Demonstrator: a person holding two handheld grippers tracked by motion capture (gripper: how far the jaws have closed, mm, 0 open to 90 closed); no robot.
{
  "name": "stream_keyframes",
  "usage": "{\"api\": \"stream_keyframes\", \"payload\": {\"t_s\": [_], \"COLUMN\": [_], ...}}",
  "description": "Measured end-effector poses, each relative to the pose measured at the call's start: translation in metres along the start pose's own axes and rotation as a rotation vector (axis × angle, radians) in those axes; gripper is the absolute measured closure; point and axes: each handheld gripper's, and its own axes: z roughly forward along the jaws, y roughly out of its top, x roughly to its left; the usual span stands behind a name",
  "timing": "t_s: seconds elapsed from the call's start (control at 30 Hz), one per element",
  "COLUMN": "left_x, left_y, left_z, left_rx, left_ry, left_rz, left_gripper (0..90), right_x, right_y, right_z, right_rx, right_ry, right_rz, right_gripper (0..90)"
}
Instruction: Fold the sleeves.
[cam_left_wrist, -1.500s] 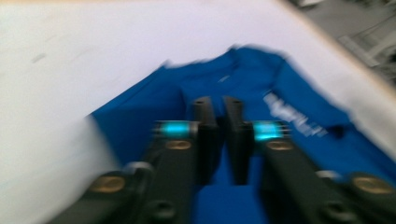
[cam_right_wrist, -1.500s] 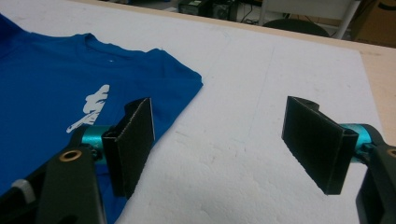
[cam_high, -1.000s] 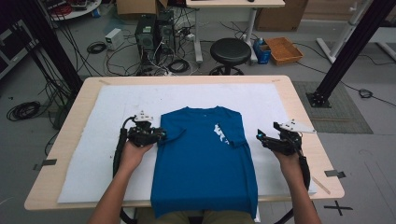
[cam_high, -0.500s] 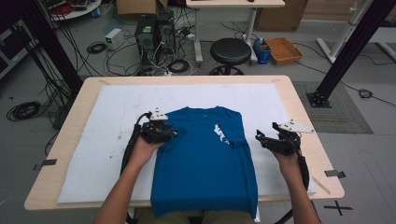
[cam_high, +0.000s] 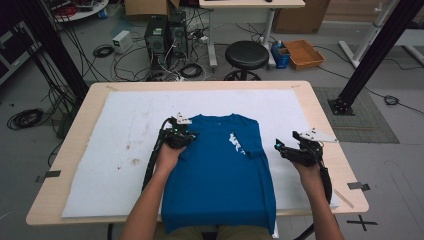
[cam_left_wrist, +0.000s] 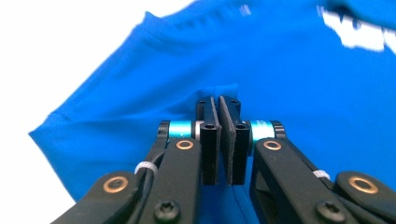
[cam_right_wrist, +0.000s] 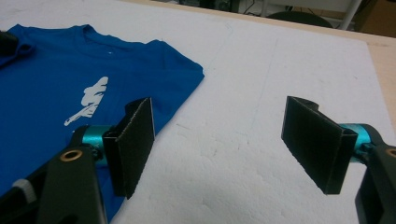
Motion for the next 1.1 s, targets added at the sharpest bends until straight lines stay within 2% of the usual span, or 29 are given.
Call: {"api": "stream_keyframes", "payload": {"t_s": [0.03, 0.07, 0.1, 0.13, 0.2, 0.23, 0.27, 0.3, 0.43, 0.5, 0.57, 0.6, 0.67, 0.77, 0.87, 0.97, 1.1], "left_x": [0.001, 0.002, 0.003, 0.004, 0.008, 0.010, 0.011, 0.013, 0.020, 0.024, 0.028, 0.030, 0.032, 0.034, 0.035, 0.038, 0.044], "left_y": [0.000, 0.000, 0.001, 0.000, -0.004, -0.007, -0.011, -0.015, -0.040, -0.053, -0.063, -0.066, -0.071, -0.073, -0.076, -0.078, -0.080], "left_z": [-0.002, -0.004, -0.007, -0.013, -0.027, -0.034, -0.041, -0.048, -0.071, -0.081, -0.088, -0.092, -0.097, -0.099, -0.096, -0.096, -0.099], "left_rx": [-0.034, -0.052, -0.071, -0.097, -0.161, -0.192, -0.222, -0.249, -0.361, -0.416, -0.457, -0.472, -0.493, -0.511, -0.487, -0.478, -0.503], "left_ry": [-0.001, 0.005, 0.001, -0.016, -0.038, -0.042, -0.050, -0.065, -0.107, -0.108, -0.117, -0.120, -0.121, -0.117, -0.112, -0.109, -0.087], "left_rz": [-0.017, -0.040, -0.056, -0.062, -0.055, -0.053, -0.053, -0.050, -0.039, -0.046, -0.065, -0.066, -0.061, -0.051, -0.040, -0.063, -0.104], "left_gripper": [83.4, 53.9, 53.9, 45.6, 42.4, 30.7, 30.7, 27.0, 25.8, 25.8, 25.6, 25.5, 25.6, 25.8, 25.8, 25.8, 25.7], "right_x": [0.000, -0.001, -0.001, -0.002, -0.003, -0.003, -0.003, -0.003, -0.003, -0.003, -0.005, -0.006, -0.006, -0.008, -0.009, -0.009, -0.010], "right_y": [0.000, 0.000, 0.000, -0.001, -0.001, -0.001, -0.001, -0.001, 0.000, -0.001, -0.001, -0.002, -0.003, -0.004, -0.005, -0.006, -0.007], "right_z": [0.000, 0.000, 0.000, -0.001, -0.001, -0.002, -0.002, -0.002, -0.004, -0.005, -0.007, -0.009, -0.010, -0.012, -0.013, -0.014, -0.012], "right_rx": [0.000, -0.002, -0.002, -0.005, -0.008, -0.006, -0.006, -0.007, -0.018, -0.026, -0.042, -0.042, -0.044, -0.046, -0.044, -0.046, -0.040], "right_ry": [0.000, -0.002, -0.002, -0.003, -0.001, 0.004, 0.004, 0.006, 0.021, 0.038, 0.052, 0.065, 0.064, 0.067, 0.072, 0.072, 0.058], "right_rz": [0.000, 0.001, 0.001, 0.003, 0.001, -0.002, -0.002, -0.003, -0.016, -0.017, -0.010, 0.005, 0.009, 0.011, 0.008, 0.012, 0.013], "right_gripper": [25.3, 25.3, 25.3, 25.3, 25.3, 25.2, 25.2, 25.1, 21.4, 21.2, 20.9, 20.9, 20.9, 20.5, 20.5, 20.5, 20.5]}}
